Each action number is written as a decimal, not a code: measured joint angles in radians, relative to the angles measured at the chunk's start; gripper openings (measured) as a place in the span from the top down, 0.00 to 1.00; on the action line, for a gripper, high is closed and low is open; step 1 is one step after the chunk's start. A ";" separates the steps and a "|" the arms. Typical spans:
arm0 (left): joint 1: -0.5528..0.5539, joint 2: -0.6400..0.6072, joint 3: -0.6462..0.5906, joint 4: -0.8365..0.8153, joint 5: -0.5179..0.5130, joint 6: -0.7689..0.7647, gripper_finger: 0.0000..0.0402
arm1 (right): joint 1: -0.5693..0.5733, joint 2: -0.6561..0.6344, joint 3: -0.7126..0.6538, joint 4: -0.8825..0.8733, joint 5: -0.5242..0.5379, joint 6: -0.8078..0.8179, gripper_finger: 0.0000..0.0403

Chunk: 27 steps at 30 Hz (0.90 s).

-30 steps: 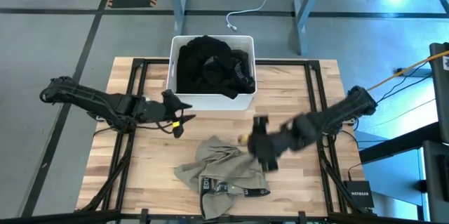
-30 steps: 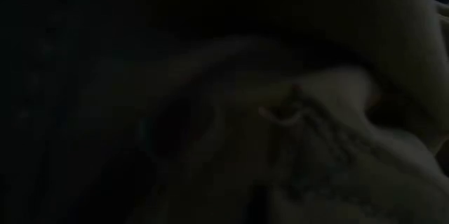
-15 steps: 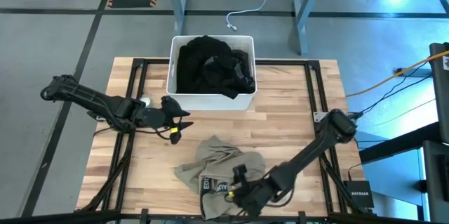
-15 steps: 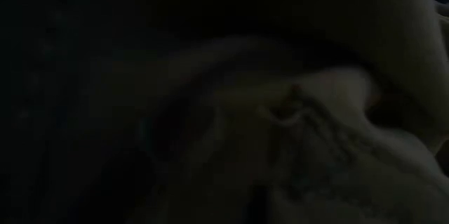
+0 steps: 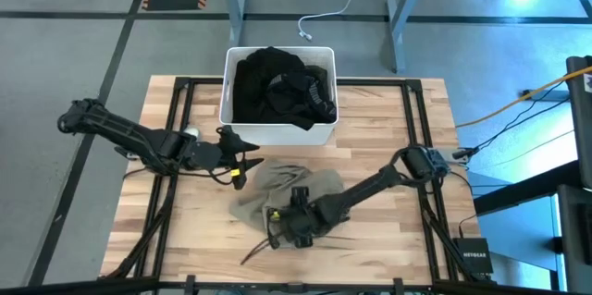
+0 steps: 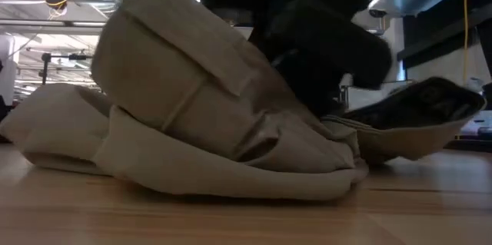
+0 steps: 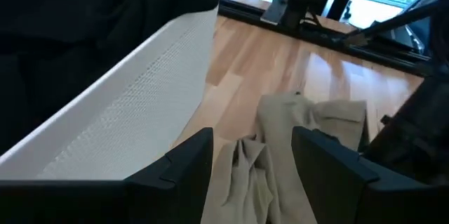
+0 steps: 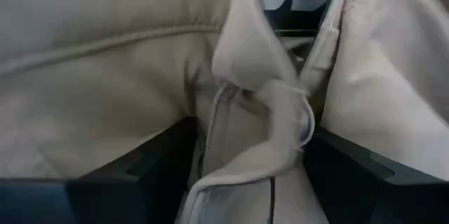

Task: Sort clothes
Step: Put the light brown shorts into the white bin

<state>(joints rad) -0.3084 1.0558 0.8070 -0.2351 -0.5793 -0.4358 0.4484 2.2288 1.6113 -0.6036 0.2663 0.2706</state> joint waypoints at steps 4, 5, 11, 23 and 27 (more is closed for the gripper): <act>-0.007 0.009 0.000 -0.009 0.002 0.023 0.53 | -0.039 0.053 0.005 -0.004 -0.079 0.055 0.35; -0.008 0.009 0.000 -0.015 0.002 0.024 0.53 | -0.045 0.063 0.008 -0.006 -0.089 0.064 0.37; -0.021 0.006 0.000 -0.024 0.002 0.057 0.53 | -0.056 0.078 0.010 -0.017 -0.099 0.113 0.68; -0.062 -0.073 0.000 -0.006 0.001 0.076 0.53 | 0.006 0.034 0.052 -0.094 0.090 0.137 0.89; -0.080 -0.105 0.000 -0.017 -0.001 0.082 0.53 | 0.017 -0.011 0.096 -0.193 0.106 0.125 0.89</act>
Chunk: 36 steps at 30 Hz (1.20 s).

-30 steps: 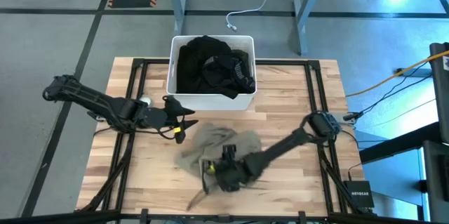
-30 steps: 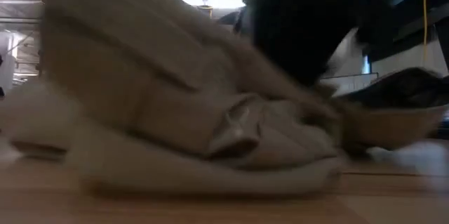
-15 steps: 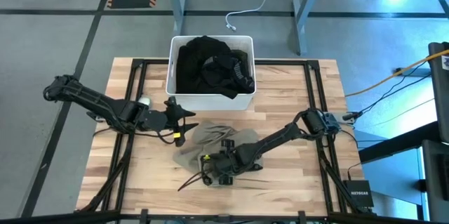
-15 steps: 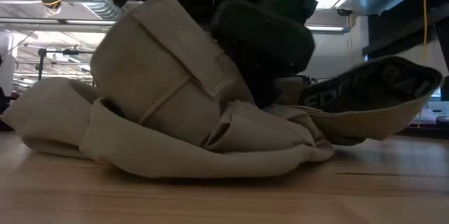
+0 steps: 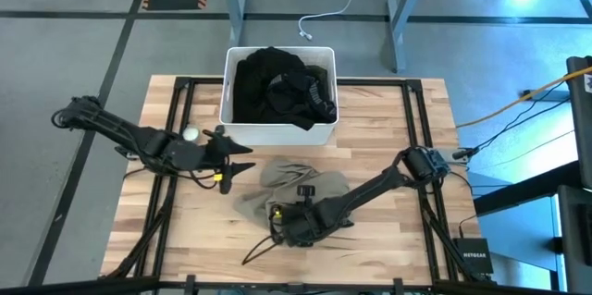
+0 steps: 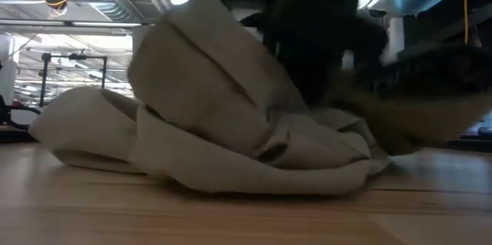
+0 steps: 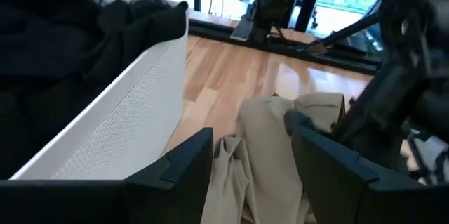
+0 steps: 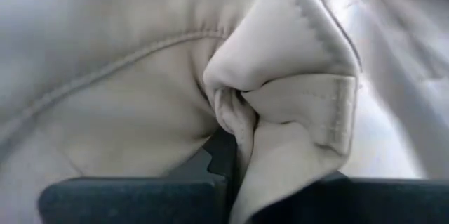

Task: Sort clothes
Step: Put the light brown shorts into the white bin

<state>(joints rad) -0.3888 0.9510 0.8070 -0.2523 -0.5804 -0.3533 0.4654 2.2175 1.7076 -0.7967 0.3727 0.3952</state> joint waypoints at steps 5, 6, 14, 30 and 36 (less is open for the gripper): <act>-0.011 -0.018 0.000 0.001 -0.021 0.003 0.53 | 0.007 -0.086 0.084 -0.095 0.043 -0.003 0.89; -0.013 -0.018 0.000 0.000 -0.028 0.003 0.53 | 0.008 -0.098 0.102 -0.105 0.063 -0.006 0.89; -0.013 -0.021 0.000 -0.038 -0.034 0.003 0.53 | 0.012 -0.219 0.316 -0.272 0.260 -0.081 0.89; -0.009 -0.035 0.000 -0.073 -0.131 0.016 0.53 | -0.232 -0.461 0.586 0.152 0.654 -0.707 0.89; -0.009 -0.035 0.000 -0.084 -0.195 0.021 0.53 | -0.436 -0.448 0.586 0.363 0.454 -0.798 0.89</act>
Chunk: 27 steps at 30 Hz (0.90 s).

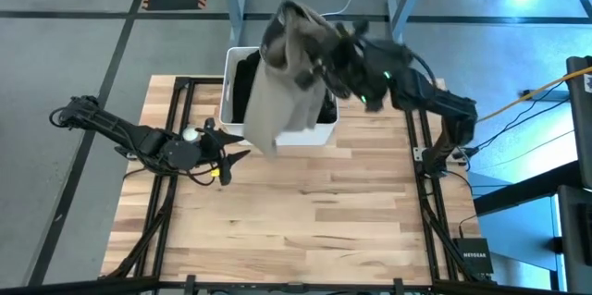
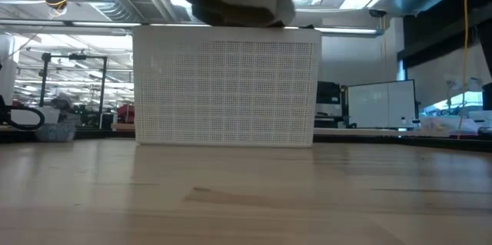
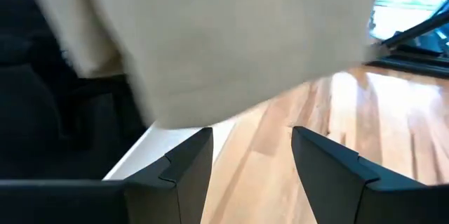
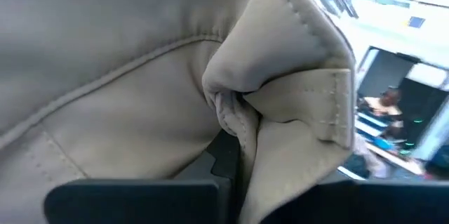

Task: Sort clothes
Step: Put the light brown shorts into the white bin

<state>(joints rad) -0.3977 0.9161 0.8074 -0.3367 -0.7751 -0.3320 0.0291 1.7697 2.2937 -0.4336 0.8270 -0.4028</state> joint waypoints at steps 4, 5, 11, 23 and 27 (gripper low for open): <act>0.000 -0.007 0.000 -0.030 -0.022 0.008 0.53 | -0.125 0.044 0.001 -0.072 -0.139 0.114 0.89; 0.000 -0.014 0.000 -0.042 -0.040 0.008 0.53 | -0.150 0.062 0.001 -0.114 -0.171 0.145 0.89; 0.000 -0.055 0.000 -0.082 -0.167 0.022 0.53 | -0.282 0.199 -0.025 -0.345 -0.376 0.277 0.89; 0.000 -0.062 0.000 -0.193 -0.246 0.125 0.53 | -0.371 0.381 -0.375 -0.129 -0.587 0.346 0.89; 0.000 -0.043 0.000 -0.212 -0.260 0.092 0.53 | -0.368 0.425 -0.476 -0.016 -0.625 0.347 0.89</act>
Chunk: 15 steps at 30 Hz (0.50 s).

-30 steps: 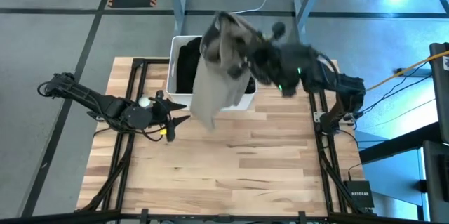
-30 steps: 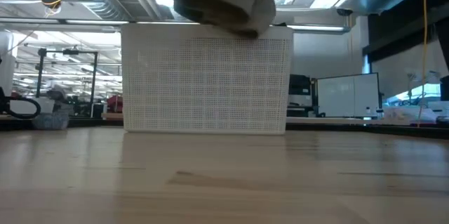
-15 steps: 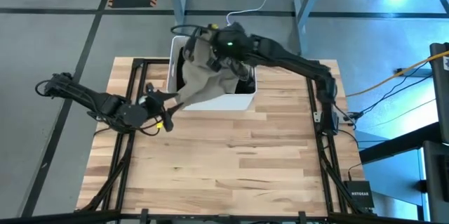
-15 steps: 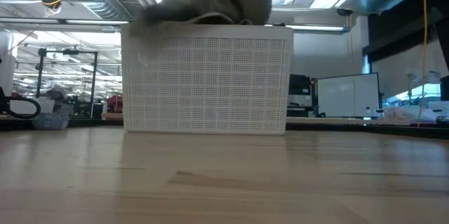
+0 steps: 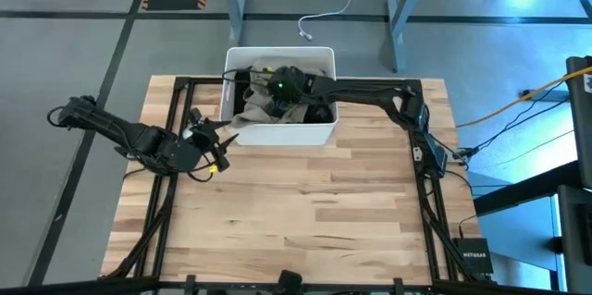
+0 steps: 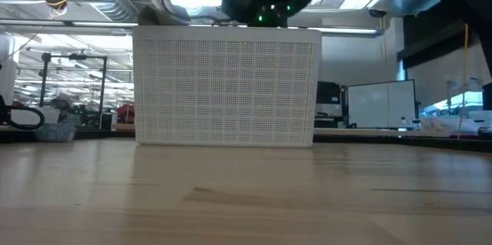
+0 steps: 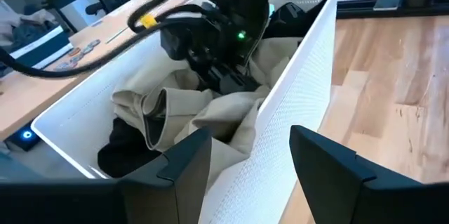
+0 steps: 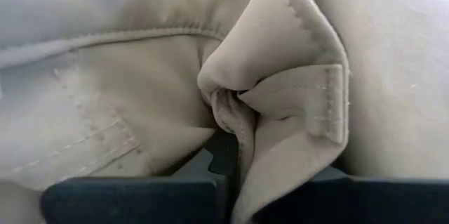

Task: Sort clothes
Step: Put the light brown shorts into the white bin

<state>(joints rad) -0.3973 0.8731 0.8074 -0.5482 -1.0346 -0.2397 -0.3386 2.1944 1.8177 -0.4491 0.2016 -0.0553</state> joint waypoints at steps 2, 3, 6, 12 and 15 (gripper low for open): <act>0.000 0.010 0.000 0.002 -0.001 -0.007 0.53 | 0.000 0.013 -0.018 0.004 -0.007 0.001 0.89; 0.000 0.015 0.000 0.004 -0.001 -0.007 0.53 | -0.001 0.015 -0.018 0.000 -0.010 0.001 0.88; 0.000 0.025 0.000 0.008 -0.001 -0.007 0.53 | 0.003 0.003 -0.008 -0.018 -0.023 0.018 0.80; 0.001 0.029 0.000 0.010 -0.002 -0.021 0.53 | 0.018 -0.029 0.087 -0.127 -0.040 0.025 0.55; 0.001 0.029 0.000 0.007 0.000 -0.035 0.53 | 0.019 -0.050 0.155 -0.189 -0.049 0.015 0.45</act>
<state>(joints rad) -0.3965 0.9016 0.8074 -0.5411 -1.0342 -0.2750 -0.3199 2.1442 1.9723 -0.6386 0.1526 -0.0402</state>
